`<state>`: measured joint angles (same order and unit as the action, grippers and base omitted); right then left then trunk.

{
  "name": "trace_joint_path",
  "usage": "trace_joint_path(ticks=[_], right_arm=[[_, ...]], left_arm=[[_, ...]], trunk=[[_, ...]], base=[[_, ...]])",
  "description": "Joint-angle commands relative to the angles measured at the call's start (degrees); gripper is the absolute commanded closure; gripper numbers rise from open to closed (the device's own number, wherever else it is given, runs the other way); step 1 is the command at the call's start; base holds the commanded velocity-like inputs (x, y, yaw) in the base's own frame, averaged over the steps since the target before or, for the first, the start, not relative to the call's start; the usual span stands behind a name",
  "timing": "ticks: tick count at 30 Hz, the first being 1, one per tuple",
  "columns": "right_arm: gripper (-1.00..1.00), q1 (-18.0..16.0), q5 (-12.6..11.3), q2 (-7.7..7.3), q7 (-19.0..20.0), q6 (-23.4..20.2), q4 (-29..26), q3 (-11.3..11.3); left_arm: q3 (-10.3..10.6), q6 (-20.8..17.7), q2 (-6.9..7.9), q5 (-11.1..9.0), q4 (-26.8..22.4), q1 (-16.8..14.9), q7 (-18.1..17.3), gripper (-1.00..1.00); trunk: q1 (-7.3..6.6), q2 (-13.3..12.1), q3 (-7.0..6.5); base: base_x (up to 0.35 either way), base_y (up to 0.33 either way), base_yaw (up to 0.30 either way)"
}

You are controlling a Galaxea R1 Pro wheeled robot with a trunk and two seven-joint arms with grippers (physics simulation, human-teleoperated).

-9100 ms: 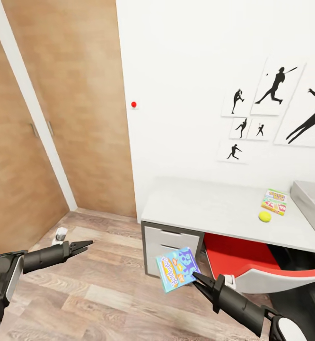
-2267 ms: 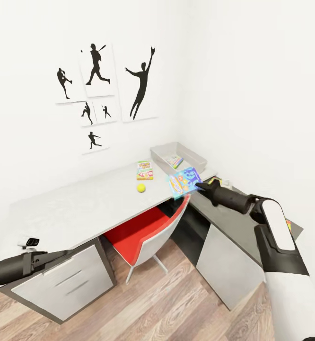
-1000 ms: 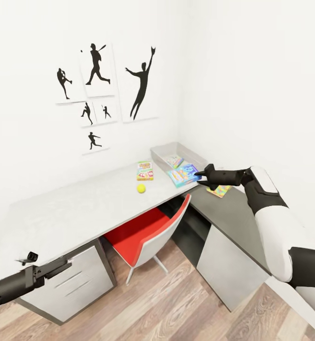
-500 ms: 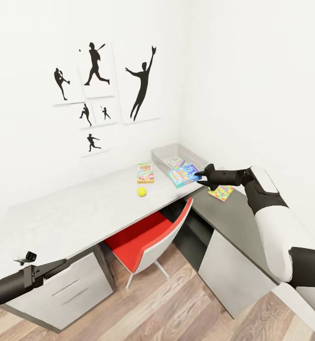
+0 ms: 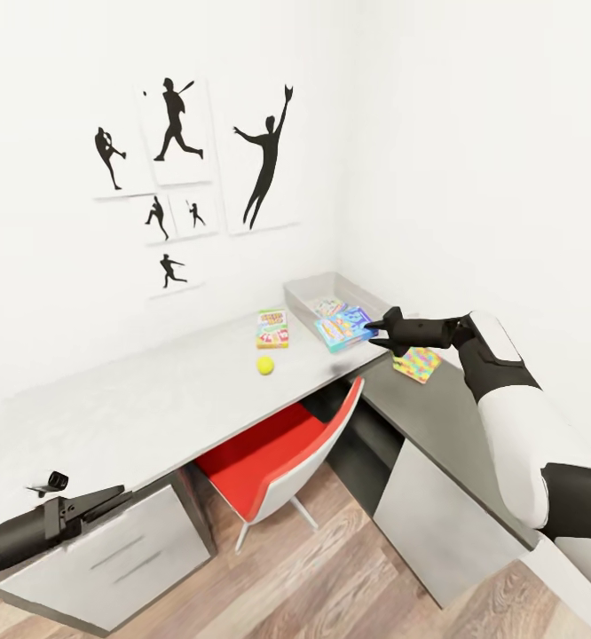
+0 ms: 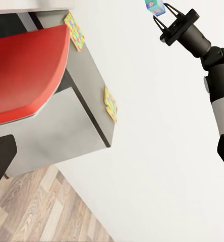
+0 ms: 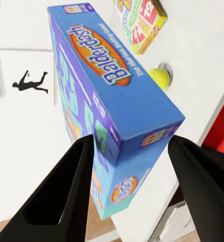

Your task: Put all the toys in the child's room - the three board games (two on the bed and one on the table), the two jigsaw puzzles on the table, and the tennis ball on the table - inside the toy box on the table in the child's room.

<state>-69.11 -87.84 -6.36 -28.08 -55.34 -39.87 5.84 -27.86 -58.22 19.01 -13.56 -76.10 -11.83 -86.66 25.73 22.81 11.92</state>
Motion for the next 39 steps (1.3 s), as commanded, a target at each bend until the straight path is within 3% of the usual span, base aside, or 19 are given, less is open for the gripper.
trace_joint_path(ticks=[1,39], right_arm=[[1.0,-0.1,-0.6,0.02,-0.6,-0.1,0.0,0.1],[1.0,-0.1,-0.5,-0.01,-0.7,0.1,0.0,0.4]], left_arm=[[0.0,-0.6,0.03,0.0,0.0,0.0,-0.2,-1.0],[0.0,-0.7,-0.03,0.0,0.1,0.0,-0.2,-1.0]], trunk=[[0.05,0.1,0.11],[0.05,0.1,0.11]], base=[[0.156,0.0,0.0],[0.077,0.002,0.0]])
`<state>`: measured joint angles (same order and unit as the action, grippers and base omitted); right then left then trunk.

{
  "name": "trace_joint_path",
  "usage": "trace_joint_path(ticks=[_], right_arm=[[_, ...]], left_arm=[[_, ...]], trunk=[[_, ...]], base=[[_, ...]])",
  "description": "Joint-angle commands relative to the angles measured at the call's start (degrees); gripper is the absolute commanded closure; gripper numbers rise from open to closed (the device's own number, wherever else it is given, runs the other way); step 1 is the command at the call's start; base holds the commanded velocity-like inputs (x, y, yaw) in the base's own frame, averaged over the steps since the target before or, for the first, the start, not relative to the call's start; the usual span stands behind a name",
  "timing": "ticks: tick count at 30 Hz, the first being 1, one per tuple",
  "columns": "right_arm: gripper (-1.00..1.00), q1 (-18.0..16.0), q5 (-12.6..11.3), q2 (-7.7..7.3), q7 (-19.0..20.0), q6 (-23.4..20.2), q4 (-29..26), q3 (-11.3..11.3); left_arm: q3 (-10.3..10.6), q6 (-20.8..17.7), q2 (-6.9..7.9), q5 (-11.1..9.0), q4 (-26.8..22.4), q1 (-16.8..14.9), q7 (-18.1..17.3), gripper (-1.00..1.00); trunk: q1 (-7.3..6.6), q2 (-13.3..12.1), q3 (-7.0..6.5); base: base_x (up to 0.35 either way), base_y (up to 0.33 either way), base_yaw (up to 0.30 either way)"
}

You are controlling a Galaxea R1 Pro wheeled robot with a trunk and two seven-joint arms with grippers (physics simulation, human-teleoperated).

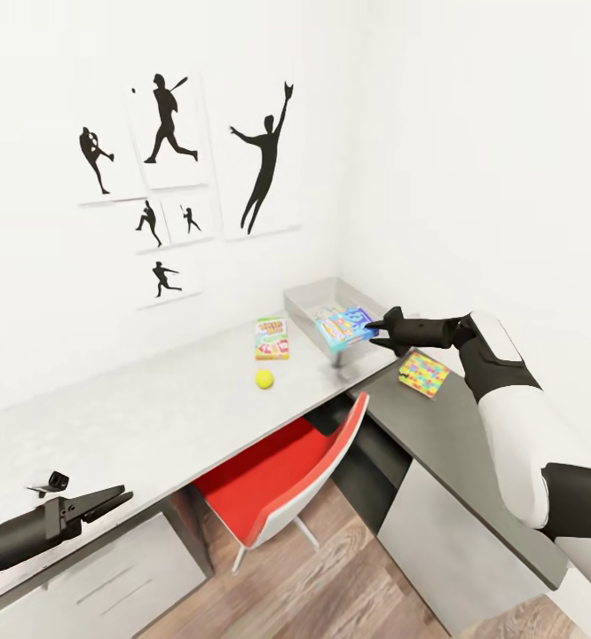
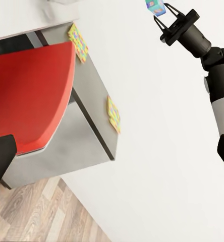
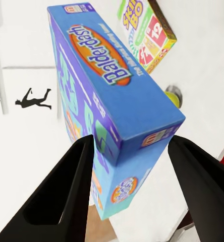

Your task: Put all the toys in the child's room - the three board games (two on the bed and one on the table), the two jigsaw puzzles on the table, and the tennis ball on the table - inside the toy box on the table in the child's room.

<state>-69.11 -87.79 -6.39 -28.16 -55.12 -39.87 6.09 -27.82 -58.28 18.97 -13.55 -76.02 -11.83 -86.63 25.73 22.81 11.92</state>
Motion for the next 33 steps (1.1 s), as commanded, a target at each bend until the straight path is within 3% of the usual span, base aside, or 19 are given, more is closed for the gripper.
trace_joint_path(ticks=[1,33], right_arm=[[1.0,-0.1,-0.5,0.04,-0.6,-0.1,0.0,0.1],[1.0,-0.1,-0.5,-0.08,-0.6,-0.1,0.0,-0.1]], left_arm=[[0.0,-0.6,0.01,0.0,0.0,0.0,-0.2,-1.0],[0.0,-0.5,0.02,0.0,0.0,0.0,-0.2,-1.0]], trunk=[[0.05,0.1,0.11],[0.05,0.1,0.11]], base=[[0.177,0.088,0.0],[0.103,0.036,-0.021]])
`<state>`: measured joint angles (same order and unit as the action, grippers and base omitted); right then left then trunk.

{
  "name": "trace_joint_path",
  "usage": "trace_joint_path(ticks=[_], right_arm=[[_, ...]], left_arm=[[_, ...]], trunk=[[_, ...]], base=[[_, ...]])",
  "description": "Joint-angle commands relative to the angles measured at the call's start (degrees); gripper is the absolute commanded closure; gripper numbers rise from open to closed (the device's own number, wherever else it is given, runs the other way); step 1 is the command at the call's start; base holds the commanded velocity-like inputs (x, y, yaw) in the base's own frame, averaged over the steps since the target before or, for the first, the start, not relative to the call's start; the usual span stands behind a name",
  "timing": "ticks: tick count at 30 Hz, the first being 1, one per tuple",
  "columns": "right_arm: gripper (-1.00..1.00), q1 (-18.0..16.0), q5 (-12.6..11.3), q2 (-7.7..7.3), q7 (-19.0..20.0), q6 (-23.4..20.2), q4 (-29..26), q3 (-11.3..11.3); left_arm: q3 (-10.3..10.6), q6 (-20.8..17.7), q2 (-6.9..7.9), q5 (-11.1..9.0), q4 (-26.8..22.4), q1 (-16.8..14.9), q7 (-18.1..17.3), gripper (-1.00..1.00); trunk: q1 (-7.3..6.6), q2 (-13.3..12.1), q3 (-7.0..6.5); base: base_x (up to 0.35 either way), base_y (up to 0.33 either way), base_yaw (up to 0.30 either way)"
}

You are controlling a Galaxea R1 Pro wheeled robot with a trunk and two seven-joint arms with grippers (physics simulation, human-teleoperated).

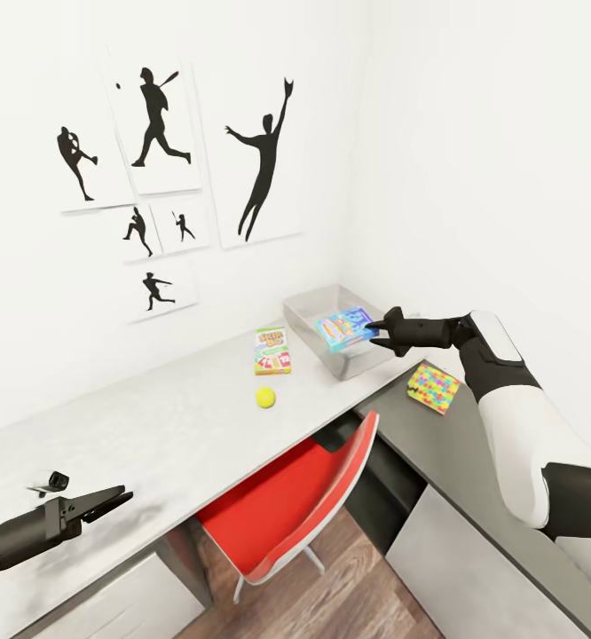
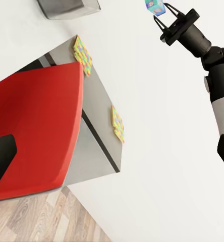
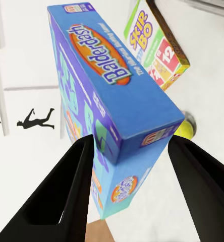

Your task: Put all the toys in the child's room - the three board games (two on the bed and one on the table), the two jigsaw puzzles on the table, and the tennis ball on the table - inside the toy box on the table in the child's room.

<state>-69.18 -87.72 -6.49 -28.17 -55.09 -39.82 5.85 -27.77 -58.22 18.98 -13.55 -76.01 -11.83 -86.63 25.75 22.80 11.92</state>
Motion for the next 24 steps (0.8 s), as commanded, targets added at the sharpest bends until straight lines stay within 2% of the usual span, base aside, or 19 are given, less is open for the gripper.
trace_joint_path(ticks=[1,6,8,12,18,24], right_arm=[[1.0,-0.1,-0.5,0.01,-0.6,-0.1,0.0,0.2],[1.0,-0.3,0.0,-0.81,-0.8,0.0,0.8,0.2],[1.0,-0.5,0.6,-2.28,-1.0,0.1,2.6,0.3],[1.0,-2.2,0.8,-3.49,-1.1,0.1,6.2,0.2],[1.0,-5.8,0.9,-3.31,-1.1,0.1,10.2,0.0],[1.0,-7.2,3.7,-2.98,-1.0,-0.1,10.8,0.0]], left_arm=[[0.0,-0.6,0.01,0.0,0.0,0.0,-0.2,-1.0],[0.0,-0.6,0.01,0.0,0.0,0.0,-0.2,-1.0],[0.0,-0.6,0.01,0.0,0.0,0.0,-0.2,-1.0],[-0.1,-0.6,0.02,0.0,0.0,0.0,-0.2,-1.0],[-0.1,-0.6,0.08,0.0,0.0,0.0,-0.2,-1.0],[-0.2,-0.6,0.09,-0.1,0.1,0.0,-0.3,-1.0]], trunk=[[0.04,0.1,0.12],[0.04,0.1,0.12],[0.04,0.1,0.12],[0.04,0.1,0.12],[0.04,0.1,0.12],[0.04,0.1,0.12]], base=[[0.008,0.002,-0.017],[0.003,0.001,-0.006],[0.001,0.0,-0.002],[0.0,0.0,0.0],[0.012,0.003,0.0],[0.12,0.067,0.0]])
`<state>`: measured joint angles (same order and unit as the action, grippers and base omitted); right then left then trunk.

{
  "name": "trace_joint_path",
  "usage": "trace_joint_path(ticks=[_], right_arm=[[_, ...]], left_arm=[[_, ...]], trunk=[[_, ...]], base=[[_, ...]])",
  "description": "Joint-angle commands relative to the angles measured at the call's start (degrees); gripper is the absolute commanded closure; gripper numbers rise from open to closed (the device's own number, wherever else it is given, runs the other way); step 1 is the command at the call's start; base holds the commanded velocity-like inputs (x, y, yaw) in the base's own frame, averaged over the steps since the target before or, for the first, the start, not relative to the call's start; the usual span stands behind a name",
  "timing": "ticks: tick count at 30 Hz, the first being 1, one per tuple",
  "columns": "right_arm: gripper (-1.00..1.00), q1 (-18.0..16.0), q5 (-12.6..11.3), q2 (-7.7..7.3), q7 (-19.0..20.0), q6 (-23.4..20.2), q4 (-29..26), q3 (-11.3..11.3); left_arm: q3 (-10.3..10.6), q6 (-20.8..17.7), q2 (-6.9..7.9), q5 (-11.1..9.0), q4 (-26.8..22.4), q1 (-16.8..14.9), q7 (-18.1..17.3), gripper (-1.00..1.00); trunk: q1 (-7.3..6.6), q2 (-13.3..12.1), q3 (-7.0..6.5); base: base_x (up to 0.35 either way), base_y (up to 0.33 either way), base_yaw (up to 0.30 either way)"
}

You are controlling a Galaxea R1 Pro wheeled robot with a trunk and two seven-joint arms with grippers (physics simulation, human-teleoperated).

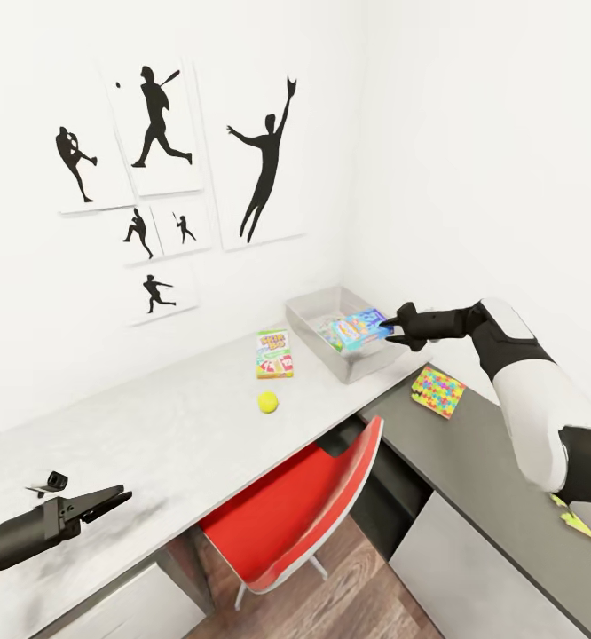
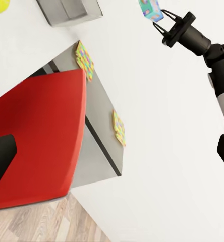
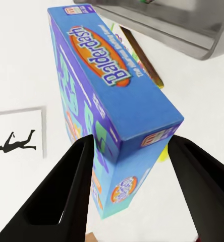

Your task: Put all the toys in the child's room - the three board games (two on the bed and one on the table), the two jigsaw puzzles on the table, and the tennis ball on the table - inside the toy box on the table in the child's room.

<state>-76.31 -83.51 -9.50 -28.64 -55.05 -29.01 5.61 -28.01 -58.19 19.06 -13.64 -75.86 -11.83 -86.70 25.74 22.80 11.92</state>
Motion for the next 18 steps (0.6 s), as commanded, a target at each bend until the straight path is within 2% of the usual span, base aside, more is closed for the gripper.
trace_joint_path(ticks=[1,8,18], right_arm=[[1.0,-0.1,-0.1,0.04,-0.6,-0.1,0.0,0.2],[1.0,-0.2,0.5,0.06,-0.5,-0.1,0.1,0.3],[1.0,-0.2,0.6,0.01,-0.5,-0.1,0.1,0.2]], left_arm=[[0.0,-0.6,0.01,0.0,0.0,0.0,-0.2,-1.0],[0.0,-0.6,0.01,0.0,0.0,0.0,-0.2,-1.0],[0.0,-0.6,0.01,0.0,0.0,0.0,-0.2,-1.0]], trunk=[[0.04,0.1,0.12],[0.04,0.1,0.12],[0.04,0.1,0.12]], base=[[0.103,0.025,0.0],[0.135,0.043,0.0],[0.04,0.006,0.0]])
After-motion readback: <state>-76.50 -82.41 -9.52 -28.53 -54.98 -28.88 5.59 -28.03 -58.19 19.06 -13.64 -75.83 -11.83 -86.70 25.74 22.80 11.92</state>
